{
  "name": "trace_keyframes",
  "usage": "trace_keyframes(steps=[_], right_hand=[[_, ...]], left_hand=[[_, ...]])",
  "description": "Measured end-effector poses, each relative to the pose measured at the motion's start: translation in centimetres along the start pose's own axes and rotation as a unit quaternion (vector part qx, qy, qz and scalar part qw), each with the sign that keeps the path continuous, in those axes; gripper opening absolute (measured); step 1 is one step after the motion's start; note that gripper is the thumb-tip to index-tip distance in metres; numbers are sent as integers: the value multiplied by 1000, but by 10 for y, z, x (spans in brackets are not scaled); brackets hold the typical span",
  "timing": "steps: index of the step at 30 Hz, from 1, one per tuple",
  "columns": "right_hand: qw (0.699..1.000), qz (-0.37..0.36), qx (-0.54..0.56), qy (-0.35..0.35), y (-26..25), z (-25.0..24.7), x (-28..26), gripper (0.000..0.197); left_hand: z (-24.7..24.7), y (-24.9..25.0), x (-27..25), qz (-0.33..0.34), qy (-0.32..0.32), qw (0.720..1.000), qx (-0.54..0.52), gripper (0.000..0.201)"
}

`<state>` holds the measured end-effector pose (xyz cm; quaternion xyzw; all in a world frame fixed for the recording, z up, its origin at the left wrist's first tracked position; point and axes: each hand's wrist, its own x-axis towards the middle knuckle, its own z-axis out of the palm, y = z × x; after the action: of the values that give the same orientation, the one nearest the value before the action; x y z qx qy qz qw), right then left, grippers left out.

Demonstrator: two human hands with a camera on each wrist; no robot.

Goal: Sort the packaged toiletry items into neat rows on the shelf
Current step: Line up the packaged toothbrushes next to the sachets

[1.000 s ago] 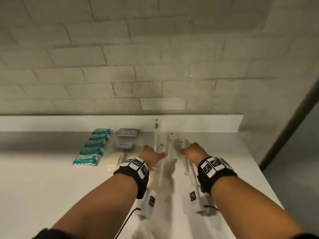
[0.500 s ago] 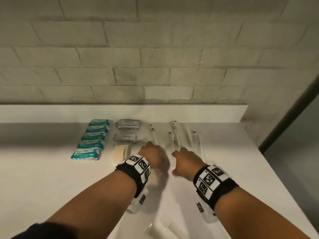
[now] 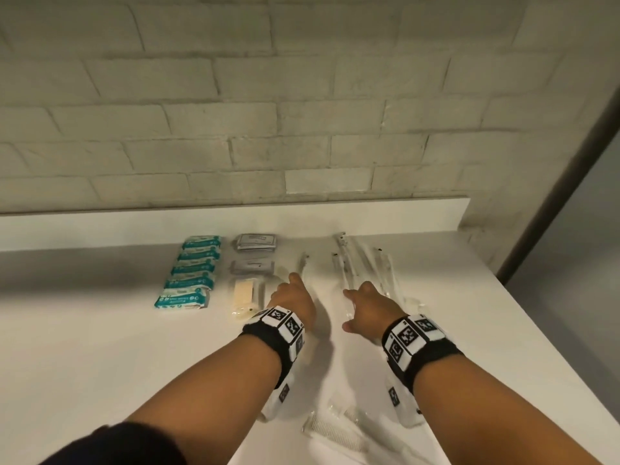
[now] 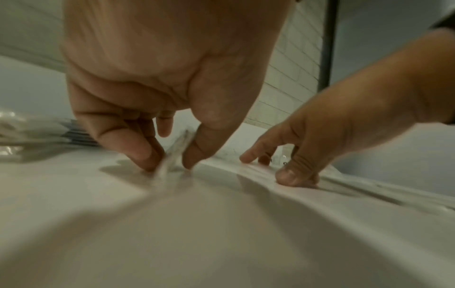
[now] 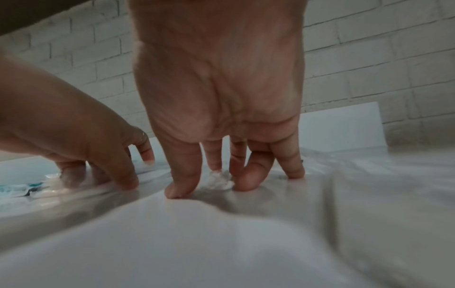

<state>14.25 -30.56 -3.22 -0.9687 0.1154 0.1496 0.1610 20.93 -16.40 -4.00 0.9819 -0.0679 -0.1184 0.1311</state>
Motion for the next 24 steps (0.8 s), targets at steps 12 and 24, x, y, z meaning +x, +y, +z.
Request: trace_keyframes(steps=[12, 24], right_hand=[[996, -23, -85, -19, 6, -3, -9, 58], [975, -70, -207, -25, -20, -10, 10, 57]], left_hand=[[-4, -5, -10, 203, -9, 979, 34, 59], [-7, 3, 3, 202, -87, 973, 66, 76]])
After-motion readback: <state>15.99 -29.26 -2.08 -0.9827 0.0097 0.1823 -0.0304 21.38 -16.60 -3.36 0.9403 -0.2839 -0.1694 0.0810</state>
